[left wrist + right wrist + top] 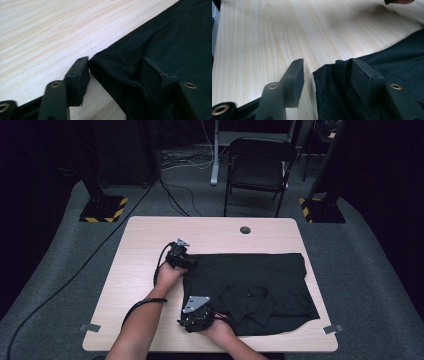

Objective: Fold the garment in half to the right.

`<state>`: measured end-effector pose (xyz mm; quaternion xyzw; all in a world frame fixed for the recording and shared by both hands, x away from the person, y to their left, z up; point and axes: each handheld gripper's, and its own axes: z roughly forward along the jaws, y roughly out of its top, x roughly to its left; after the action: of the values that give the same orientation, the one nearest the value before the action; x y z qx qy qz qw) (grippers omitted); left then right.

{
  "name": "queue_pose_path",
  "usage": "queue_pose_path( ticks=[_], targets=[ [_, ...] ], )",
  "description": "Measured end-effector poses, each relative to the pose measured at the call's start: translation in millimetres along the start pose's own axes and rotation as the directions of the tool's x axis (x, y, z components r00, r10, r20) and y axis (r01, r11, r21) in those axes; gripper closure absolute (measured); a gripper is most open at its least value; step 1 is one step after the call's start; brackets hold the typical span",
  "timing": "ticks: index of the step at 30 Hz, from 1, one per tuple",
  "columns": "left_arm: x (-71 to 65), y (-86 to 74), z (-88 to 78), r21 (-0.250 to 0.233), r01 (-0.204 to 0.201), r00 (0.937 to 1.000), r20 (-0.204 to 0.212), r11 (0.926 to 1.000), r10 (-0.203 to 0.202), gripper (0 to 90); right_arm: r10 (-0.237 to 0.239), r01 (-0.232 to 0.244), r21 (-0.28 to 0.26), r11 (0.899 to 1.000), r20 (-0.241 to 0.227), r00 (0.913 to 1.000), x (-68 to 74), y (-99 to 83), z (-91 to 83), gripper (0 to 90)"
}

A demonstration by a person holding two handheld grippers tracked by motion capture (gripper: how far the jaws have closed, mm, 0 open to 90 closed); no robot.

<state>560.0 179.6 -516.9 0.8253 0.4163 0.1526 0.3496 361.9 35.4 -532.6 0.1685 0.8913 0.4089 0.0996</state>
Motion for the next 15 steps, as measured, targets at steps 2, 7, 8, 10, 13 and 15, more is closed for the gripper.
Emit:
queue_pose_path(
  ticks=[2,7,8,10,13,15],
  targets=[
    [-0.8,-0.3,-0.5,-0.003,-0.005,0.9999,0.014,1.0000,0.005,45.8,0.004,-0.004,-0.003,1.000,0.010,0.9999,-0.4,-0.1,-0.1,48.9],
    [-1.8,-0.7,-1.3,-0.006,-0.011,0.9991,0.041,0.9999,0.011,56.4,0.010,-0.010,-0.004,1.000,0.034,0.9994,-0.2,0.3,-0.4,55.0],
    [-2.0,-0.7,-1.4,-0.006,-0.010,0.9989,0.046,0.9999,0.010,58.4,0.010,-0.010,-0.004,1.000,0.041,0.9991,0.0,0.3,-0.5,56.4],
    [-2.5,-0.6,-1.5,-0.006,-0.004,0.9983,0.059,1.0000,0.005,62.2,0.013,-0.013,-0.006,1.000,0.055,0.9984,0.4,0.1,-0.7,60.1],
    [-4.3,-0.3,-1.8,-0.004,-0.015,0.9977,0.066,0.9999,0.016,67.8,0.019,-0.018,-0.009,1.000,0.066,0.9977,0.2,-0.1,-1.0,65.2],
    [-7.1,0.5,-2.0,-0.004,-0.032,0.9979,0.057,0.9995,0.032,71.5,0.010,-0.009,-0.011,1.000,0.067,0.9977,0.7,-0.4,-1.4,70.7]
  ],
)
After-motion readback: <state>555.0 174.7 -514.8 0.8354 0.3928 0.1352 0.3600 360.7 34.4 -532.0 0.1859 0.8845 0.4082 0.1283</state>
